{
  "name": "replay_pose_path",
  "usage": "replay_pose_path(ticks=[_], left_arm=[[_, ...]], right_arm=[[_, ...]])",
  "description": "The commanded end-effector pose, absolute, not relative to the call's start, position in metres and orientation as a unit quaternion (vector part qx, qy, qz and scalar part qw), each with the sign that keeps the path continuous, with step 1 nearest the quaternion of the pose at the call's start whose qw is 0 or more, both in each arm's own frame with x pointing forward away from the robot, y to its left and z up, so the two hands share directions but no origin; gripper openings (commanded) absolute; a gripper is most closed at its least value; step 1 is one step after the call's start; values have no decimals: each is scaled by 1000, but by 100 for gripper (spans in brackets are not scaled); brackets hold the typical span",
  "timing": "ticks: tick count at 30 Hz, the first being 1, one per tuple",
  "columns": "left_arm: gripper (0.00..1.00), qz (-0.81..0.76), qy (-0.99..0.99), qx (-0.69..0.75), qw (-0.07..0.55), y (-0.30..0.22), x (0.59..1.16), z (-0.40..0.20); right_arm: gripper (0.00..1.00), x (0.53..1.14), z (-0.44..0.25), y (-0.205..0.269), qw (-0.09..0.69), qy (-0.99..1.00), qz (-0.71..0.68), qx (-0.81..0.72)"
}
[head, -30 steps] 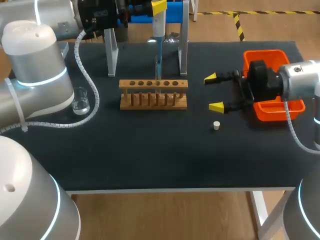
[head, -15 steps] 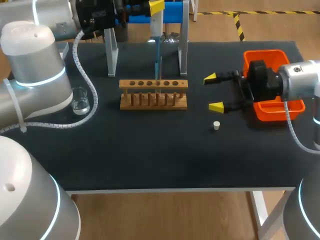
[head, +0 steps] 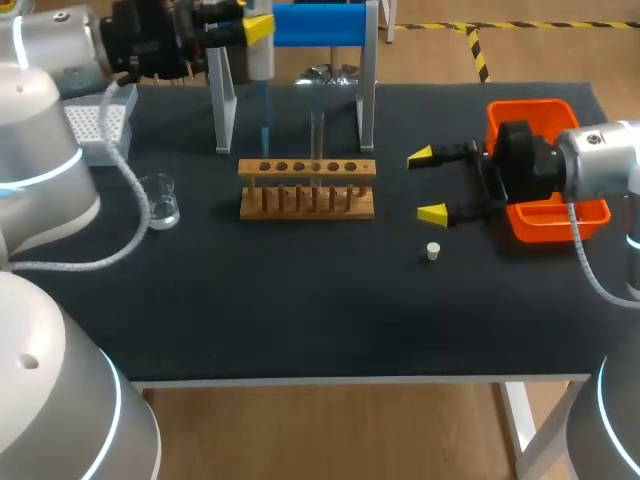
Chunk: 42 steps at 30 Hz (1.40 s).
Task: Invert the test tube, pick up the pipette, mount the tip to pipette, aspirate from beaker and dispense into the tube, eject the tip, return the pipette, and cap with the stopper.
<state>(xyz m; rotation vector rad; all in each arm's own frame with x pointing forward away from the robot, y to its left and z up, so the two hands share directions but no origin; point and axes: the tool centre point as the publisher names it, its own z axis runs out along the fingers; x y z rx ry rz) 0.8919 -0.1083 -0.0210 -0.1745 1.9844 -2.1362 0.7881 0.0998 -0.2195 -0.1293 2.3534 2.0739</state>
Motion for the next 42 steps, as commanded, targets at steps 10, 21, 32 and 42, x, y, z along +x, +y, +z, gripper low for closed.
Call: replay_pose_path(ticks=[10,21,32,42], left_arm=[[0,-710,685,-78,141,-24,903,-34],[0,-707,683,-92,160,21,918,-52],[0,-707,679,-104,165,45,930,-69],[0,-712,672,-115,168,56,932,-80]], right_arm=[[100,787,-218,99,2,751,659,-41],[100,787,-218,99,2,751,659,-41],[100,787,-218,99,2,751,659,-41],[100,787,-218,99,2,751,659,-41]])
